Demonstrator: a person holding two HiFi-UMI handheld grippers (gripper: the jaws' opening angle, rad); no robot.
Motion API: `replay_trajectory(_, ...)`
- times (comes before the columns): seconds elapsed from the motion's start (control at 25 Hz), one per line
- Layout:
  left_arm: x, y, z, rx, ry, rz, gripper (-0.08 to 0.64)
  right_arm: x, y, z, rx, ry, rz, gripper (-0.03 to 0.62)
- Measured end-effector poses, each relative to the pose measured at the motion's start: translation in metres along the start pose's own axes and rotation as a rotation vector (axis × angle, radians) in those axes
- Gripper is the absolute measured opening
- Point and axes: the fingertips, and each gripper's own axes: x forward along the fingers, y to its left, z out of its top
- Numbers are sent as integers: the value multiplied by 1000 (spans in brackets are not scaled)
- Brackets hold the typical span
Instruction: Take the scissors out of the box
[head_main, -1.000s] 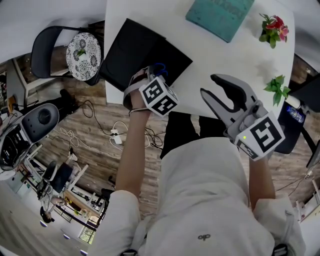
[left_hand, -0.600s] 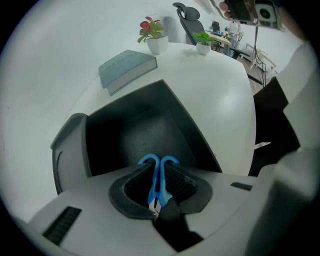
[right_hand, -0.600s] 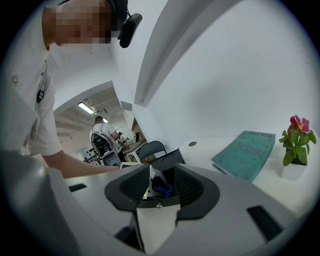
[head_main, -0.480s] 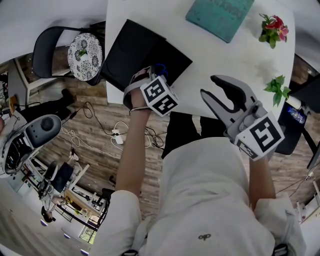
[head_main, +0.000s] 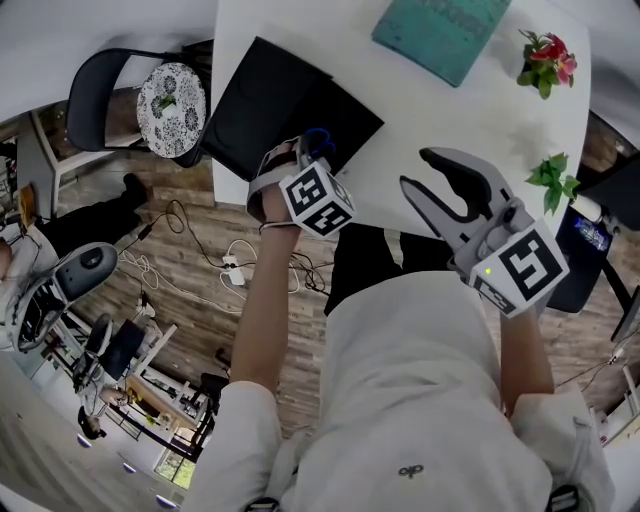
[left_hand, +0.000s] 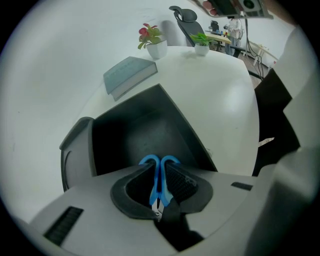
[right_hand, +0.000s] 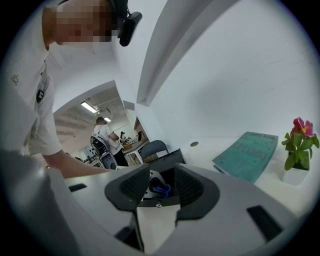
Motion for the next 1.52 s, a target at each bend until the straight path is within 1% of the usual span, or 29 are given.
replay_trajectory(0.24,-15,4,-5,-33,-10,33,83,1,2,4,-2,-9,8,160)
replay_trajectory(0.6,-43,10,-3,-85,-81,88,83,-2,0,15,-15,-40,-22,160)
replay_trajectory(0.76,-56,13,1,-99,-130,112,83,-2,10,16,-30,-42,-30,160)
replay_trajectory(1.04,-88,13,0,-123,-229,159,83,-6,41,17,-61,-48,-58,158)
replay_trajectory(1.24,-117,9,-2,-171,-326,179,83,-5,67,17,-85,-62,-80,156)
replay_trajectory(1.52,-162,7,-5,-172,-451,230,83,-6,105,24,-134,-87,-119,153)
